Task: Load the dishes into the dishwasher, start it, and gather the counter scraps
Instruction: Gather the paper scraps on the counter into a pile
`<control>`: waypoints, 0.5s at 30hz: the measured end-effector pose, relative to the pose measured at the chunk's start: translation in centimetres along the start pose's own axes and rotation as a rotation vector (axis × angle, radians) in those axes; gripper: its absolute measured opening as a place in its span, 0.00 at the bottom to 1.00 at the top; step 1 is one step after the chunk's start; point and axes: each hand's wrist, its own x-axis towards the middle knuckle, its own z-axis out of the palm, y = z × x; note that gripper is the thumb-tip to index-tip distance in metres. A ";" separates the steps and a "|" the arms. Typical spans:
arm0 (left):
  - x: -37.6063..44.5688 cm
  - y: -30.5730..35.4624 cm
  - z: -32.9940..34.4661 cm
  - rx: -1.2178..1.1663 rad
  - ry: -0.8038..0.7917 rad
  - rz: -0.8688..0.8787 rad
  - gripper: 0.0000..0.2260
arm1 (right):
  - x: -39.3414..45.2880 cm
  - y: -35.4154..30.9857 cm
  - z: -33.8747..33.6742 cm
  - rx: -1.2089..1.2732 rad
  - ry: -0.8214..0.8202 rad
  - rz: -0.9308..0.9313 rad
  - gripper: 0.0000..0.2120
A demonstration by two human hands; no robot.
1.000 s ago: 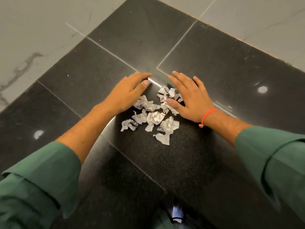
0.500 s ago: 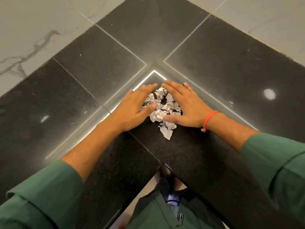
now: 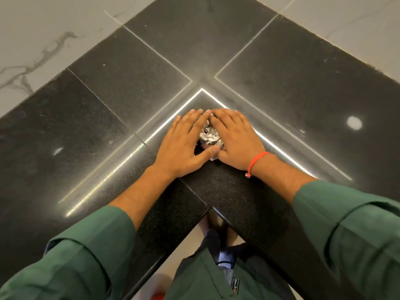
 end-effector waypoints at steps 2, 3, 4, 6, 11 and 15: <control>0.1 -0.1 0.0 -0.032 0.023 -0.006 0.36 | -0.1 0.2 0.1 0.032 0.061 -0.017 0.29; 0.1 -0.1 -0.1 -0.050 0.033 -0.012 0.36 | -0.1 0.2 0.1 0.038 0.082 -0.026 0.26; 0.1 -0.1 -0.1 -0.067 0.042 -0.017 0.35 | -0.2 0.2 0.2 0.045 0.097 -0.035 0.24; 0.1 0.0 -0.2 -0.103 0.059 -0.027 0.36 | -0.2 0.2 0.3 0.078 0.106 -0.050 0.21; 0.1 0.2 -0.6 -0.185 0.084 -0.066 0.39 | -0.1 0.0 -0.1 0.373 0.202 0.168 0.13; 0.1 0.2 -0.7 -0.182 0.069 -0.076 0.43 | 0.0 -0.6 -1.6 0.677 0.321 0.495 0.11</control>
